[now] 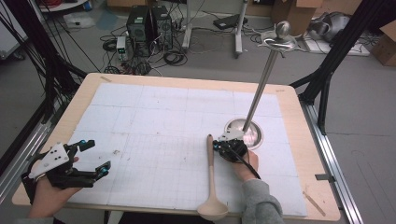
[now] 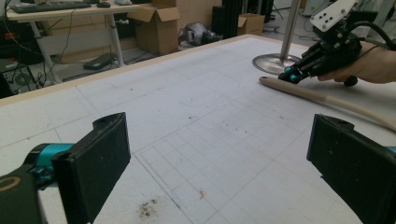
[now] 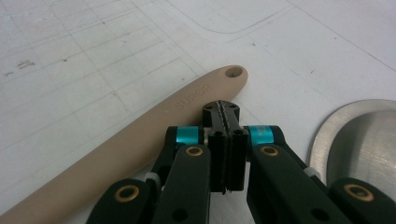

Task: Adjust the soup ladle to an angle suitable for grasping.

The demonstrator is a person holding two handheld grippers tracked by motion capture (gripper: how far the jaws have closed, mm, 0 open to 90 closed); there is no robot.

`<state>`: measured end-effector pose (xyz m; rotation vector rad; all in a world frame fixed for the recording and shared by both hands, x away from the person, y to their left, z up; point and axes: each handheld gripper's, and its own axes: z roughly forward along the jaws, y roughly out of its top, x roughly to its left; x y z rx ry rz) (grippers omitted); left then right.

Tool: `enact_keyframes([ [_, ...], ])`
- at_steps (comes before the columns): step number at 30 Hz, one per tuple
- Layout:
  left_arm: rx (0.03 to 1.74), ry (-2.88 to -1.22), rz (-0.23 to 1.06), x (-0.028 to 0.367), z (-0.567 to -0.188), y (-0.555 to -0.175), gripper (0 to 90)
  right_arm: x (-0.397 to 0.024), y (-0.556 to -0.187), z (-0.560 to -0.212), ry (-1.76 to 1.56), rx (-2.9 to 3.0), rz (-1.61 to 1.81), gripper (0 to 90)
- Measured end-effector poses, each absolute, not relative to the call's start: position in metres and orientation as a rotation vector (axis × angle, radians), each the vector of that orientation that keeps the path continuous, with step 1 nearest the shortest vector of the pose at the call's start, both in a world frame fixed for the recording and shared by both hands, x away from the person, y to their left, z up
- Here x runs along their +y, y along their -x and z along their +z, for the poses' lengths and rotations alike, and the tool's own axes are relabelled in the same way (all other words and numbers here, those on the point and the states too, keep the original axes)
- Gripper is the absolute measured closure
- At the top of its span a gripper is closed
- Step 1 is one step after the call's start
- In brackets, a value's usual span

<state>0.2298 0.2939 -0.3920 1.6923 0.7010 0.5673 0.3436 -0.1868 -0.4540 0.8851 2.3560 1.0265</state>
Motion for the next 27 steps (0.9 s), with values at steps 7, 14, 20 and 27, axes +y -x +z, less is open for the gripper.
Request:
enact_keyframes([
  [7,0.698,-1.690,0.562,0.294,-0.393,-0.231,6.4,-0.190,-0.340,-0.447,-0.875,2.332,1.042,90.0],
  [14,0.695,-1.678,0.553,0.293,-0.392,-0.236,6.4,-0.195,-0.310,-0.428,-0.833,2.374,1.178,90.0],
  [20,0.679,-1.665,0.536,0.283,-0.390,-0.244,6.4,-0.182,-0.275,-0.424,-0.673,2.492,1.205,90.0],
  [27,0.668,-1.664,0.515,0.271,-0.391,-0.258,6.4,-0.164,-0.246,-0.434,-0.515,2.654,1.117,90.0],
])
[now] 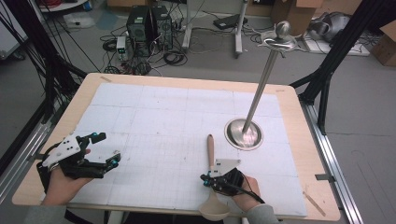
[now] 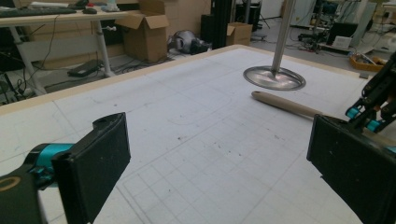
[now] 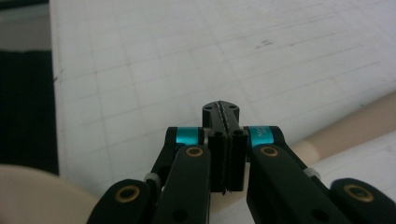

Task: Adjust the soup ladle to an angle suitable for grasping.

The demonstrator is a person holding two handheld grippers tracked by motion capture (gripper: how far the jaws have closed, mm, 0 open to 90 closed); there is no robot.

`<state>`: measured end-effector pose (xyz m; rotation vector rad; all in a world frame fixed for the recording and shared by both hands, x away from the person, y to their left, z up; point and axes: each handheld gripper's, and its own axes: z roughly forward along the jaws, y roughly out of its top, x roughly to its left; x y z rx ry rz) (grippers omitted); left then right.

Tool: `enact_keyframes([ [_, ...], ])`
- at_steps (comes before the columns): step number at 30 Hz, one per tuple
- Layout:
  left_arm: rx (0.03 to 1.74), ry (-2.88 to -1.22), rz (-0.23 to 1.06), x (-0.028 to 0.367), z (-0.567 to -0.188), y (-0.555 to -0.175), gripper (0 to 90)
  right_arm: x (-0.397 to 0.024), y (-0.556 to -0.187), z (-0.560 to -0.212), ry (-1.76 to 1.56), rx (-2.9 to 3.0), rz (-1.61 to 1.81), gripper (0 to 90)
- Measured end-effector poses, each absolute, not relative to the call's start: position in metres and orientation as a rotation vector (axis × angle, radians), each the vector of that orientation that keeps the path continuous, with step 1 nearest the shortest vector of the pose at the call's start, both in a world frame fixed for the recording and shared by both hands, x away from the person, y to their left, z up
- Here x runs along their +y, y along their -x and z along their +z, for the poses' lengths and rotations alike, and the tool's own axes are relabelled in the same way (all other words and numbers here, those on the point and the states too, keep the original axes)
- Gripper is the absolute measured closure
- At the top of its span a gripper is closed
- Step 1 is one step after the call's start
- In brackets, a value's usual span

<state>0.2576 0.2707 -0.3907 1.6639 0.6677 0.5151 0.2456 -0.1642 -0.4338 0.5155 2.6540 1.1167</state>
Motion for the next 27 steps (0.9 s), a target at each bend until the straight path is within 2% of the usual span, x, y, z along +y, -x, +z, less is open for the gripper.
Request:
enact_keyframes([
  [27,0.656,-1.681,0.492,0.259,-0.393,-0.267,6.4,-0.162,-0.227,-0.435,-0.455,2.858,0.985,90.0],
])
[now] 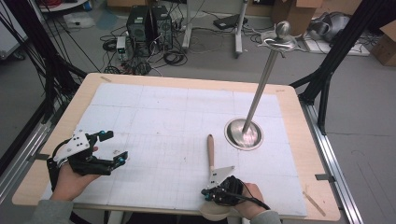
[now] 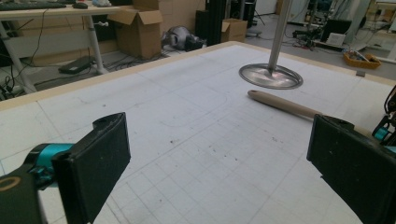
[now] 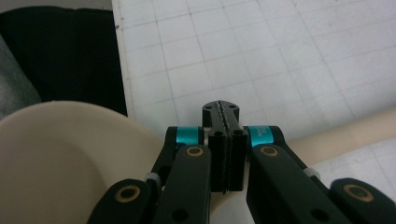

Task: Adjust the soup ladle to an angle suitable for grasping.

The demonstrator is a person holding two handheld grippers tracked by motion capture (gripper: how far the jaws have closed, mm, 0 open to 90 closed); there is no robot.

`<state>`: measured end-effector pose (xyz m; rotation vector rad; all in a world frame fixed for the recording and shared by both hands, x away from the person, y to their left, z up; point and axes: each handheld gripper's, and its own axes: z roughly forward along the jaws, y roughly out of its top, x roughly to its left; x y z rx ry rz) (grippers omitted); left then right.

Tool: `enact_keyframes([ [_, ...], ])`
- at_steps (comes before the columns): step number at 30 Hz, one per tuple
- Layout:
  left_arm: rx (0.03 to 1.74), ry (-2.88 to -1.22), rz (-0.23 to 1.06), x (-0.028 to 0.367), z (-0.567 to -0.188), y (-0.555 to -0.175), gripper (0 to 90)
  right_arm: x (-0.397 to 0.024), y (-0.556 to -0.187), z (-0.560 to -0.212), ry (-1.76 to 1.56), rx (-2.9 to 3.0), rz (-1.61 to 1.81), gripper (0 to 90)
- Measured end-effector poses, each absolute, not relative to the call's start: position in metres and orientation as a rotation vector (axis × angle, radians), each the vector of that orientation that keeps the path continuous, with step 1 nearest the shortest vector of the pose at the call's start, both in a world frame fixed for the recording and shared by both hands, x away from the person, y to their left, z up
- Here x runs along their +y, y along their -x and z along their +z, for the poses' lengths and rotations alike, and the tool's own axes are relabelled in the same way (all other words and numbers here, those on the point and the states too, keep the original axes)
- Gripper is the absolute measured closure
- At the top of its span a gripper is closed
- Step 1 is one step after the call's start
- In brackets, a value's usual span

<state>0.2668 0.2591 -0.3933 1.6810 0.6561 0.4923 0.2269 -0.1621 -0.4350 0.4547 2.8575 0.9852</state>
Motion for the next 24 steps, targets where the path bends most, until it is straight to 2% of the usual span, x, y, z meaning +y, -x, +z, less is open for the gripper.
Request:
enact_keyframes([
  [24,0.658,-1.677,0.496,0.261,-0.393,-0.265,6.4,-0.181,-0.225,-0.426,-0.383,2.858,0.802,90.0],
])
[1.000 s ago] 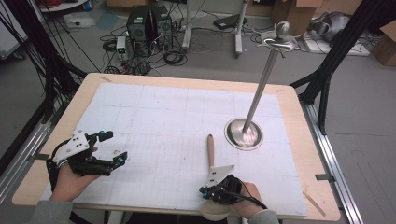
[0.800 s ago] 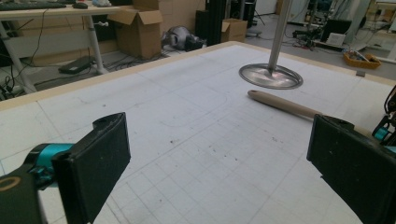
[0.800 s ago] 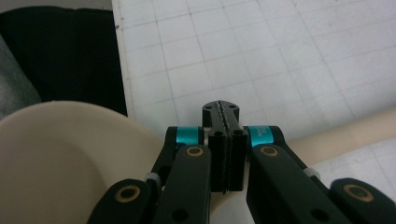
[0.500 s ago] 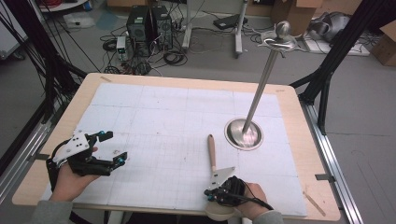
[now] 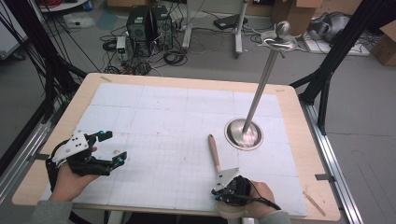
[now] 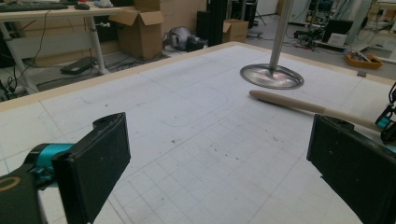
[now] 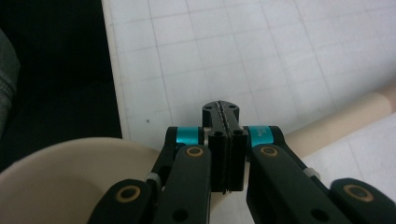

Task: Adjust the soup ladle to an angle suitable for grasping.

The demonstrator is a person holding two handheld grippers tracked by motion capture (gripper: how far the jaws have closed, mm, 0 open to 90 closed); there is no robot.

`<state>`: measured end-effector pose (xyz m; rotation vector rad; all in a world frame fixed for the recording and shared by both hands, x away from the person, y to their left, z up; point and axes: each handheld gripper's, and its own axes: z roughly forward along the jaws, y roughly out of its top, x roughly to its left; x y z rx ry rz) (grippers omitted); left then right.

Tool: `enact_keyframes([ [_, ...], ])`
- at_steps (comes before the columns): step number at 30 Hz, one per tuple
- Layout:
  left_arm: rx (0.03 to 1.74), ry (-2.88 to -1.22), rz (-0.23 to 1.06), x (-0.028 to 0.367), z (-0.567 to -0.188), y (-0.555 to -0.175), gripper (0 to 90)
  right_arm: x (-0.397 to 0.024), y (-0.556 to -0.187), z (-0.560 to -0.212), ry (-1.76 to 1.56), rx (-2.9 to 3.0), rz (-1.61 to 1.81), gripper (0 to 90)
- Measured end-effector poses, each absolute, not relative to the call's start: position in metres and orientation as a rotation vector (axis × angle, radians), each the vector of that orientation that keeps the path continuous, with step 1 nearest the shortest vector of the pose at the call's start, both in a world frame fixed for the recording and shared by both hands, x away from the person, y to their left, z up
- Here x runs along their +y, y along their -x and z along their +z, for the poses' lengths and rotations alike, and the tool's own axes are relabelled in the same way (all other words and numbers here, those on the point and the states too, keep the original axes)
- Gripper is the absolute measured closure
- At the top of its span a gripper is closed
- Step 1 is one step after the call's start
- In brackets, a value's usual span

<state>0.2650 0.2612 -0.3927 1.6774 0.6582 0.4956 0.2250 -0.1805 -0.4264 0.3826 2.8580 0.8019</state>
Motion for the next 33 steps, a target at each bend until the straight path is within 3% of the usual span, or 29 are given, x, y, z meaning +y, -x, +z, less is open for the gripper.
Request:
enact_keyframes([
  [33,0.656,-1.683,0.506,0.262,-0.392,-0.262,6.4,-0.232,-0.237,-0.423,-0.507,2.888,0.748,90.0],
])
